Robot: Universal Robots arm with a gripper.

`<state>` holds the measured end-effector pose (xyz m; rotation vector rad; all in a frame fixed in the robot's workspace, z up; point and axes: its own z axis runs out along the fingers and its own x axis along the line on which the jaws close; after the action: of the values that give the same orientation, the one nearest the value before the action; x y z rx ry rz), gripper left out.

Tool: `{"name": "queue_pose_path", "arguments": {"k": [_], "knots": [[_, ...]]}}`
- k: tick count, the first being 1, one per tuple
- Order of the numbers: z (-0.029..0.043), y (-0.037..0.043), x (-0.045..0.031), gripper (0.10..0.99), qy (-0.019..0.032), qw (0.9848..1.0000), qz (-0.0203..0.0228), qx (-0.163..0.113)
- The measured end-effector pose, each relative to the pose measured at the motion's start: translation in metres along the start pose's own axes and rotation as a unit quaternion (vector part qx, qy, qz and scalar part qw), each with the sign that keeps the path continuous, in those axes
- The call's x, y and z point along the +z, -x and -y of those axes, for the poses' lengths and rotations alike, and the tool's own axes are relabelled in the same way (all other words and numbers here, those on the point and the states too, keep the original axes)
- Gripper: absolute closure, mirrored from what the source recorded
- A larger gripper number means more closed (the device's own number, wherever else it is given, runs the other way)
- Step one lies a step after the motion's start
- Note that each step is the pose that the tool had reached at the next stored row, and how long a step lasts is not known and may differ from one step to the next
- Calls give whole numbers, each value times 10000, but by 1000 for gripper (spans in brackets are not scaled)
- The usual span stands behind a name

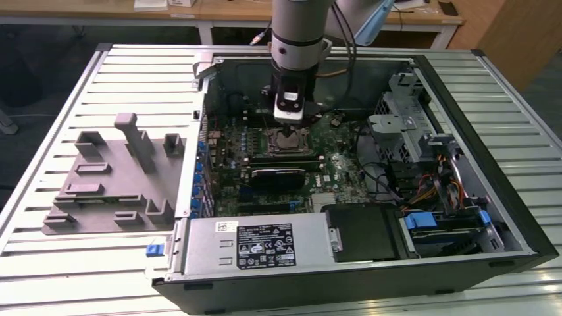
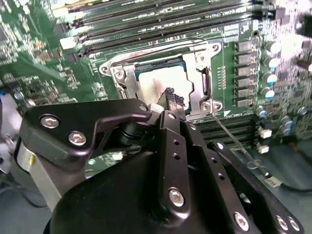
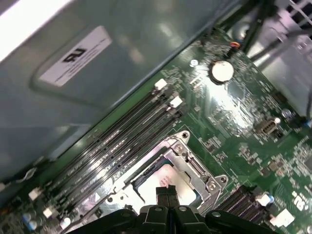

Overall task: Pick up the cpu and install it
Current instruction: 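Close the cpu cover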

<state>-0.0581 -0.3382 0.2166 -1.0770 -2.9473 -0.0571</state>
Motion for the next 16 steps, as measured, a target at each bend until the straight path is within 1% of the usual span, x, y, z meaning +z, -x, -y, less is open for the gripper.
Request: {"name": "queue_pose_path", "arguments": {"k": [2,4,6,8,12,16], "knots": [[0,0,1,980,-3,9998,-6,-180],[0,0,2,980,-6,9993,-12,-366],[0,0,2,980,-9,9985,-18,-545],[0,0,3,980,-11,9974,-24,-724],[0,0,4,980,-17,9940,-36,-1090],[0,0,5,980,-23,9894,-48,-1450]]}}
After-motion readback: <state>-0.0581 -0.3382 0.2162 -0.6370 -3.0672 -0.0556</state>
